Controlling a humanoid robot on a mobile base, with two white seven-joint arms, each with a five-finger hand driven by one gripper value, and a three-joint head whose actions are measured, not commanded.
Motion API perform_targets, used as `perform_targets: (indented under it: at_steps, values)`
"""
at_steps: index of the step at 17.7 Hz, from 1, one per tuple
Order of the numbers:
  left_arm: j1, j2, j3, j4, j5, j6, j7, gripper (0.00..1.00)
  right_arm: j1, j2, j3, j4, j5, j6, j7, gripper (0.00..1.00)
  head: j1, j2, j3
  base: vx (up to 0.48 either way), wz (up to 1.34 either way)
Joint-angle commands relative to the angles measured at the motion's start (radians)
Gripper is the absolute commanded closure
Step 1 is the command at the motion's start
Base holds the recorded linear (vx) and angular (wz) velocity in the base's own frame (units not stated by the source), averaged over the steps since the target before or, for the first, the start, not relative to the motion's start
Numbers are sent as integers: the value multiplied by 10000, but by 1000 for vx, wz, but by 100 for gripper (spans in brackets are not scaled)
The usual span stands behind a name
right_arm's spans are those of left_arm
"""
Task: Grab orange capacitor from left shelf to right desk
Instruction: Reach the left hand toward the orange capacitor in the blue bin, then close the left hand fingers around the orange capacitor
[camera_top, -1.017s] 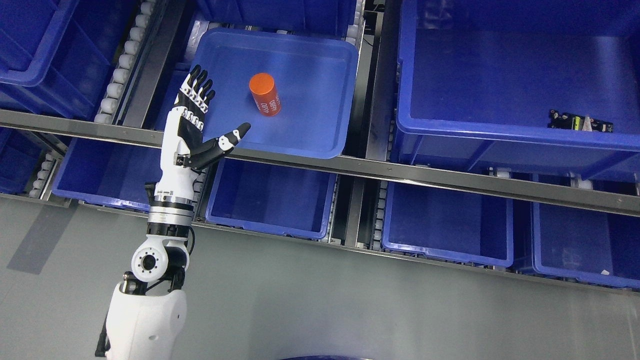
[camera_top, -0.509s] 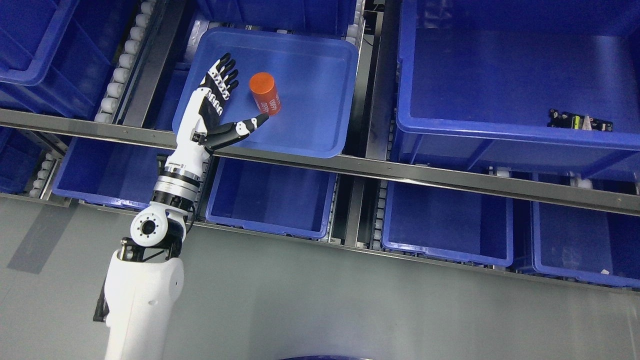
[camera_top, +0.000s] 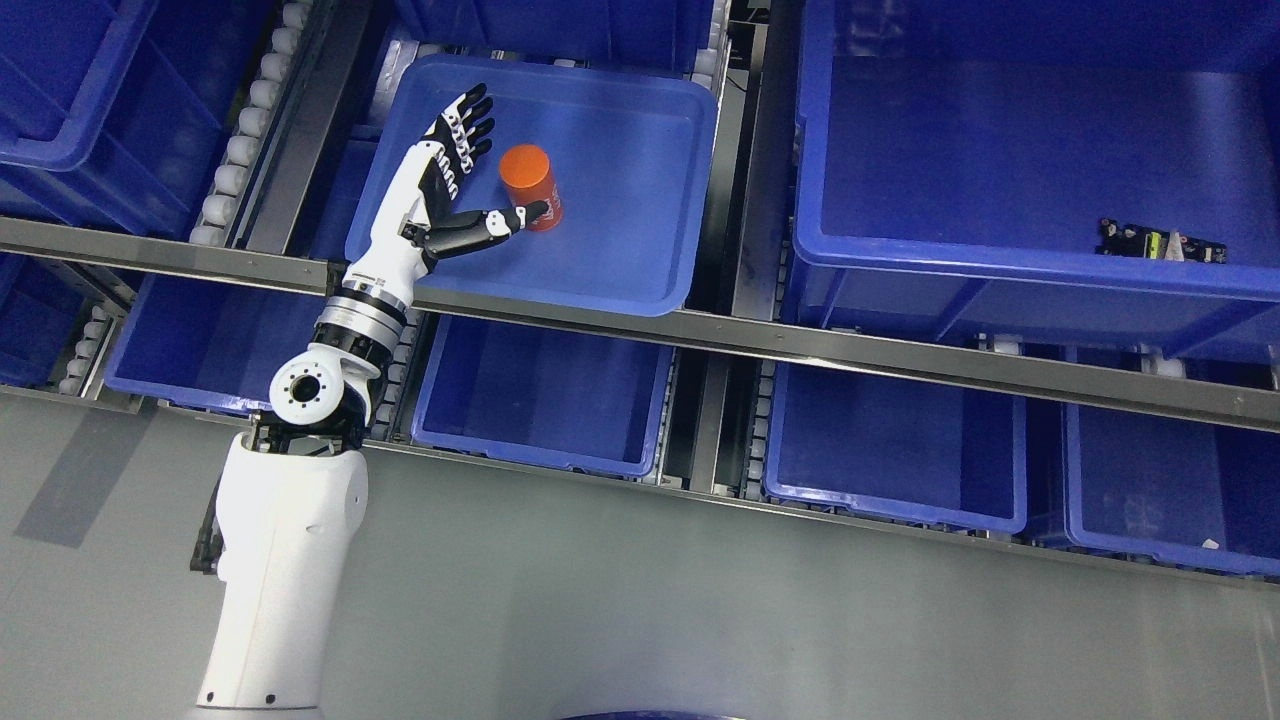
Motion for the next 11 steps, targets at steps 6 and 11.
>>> perform_targets:
  at_steps: [6, 11]
  values:
    - [-768, -359, -719, 2221, -125, 6, -25, 2, 230, -175, -107, -174, 61, -8, 3, 0, 0, 0, 0, 0, 0]
    - [-815, -359, -780, 2267, -141, 6, -71, 5, 230, -175, -107, -174, 61, -8, 3, 0, 0, 0, 0, 0, 0]
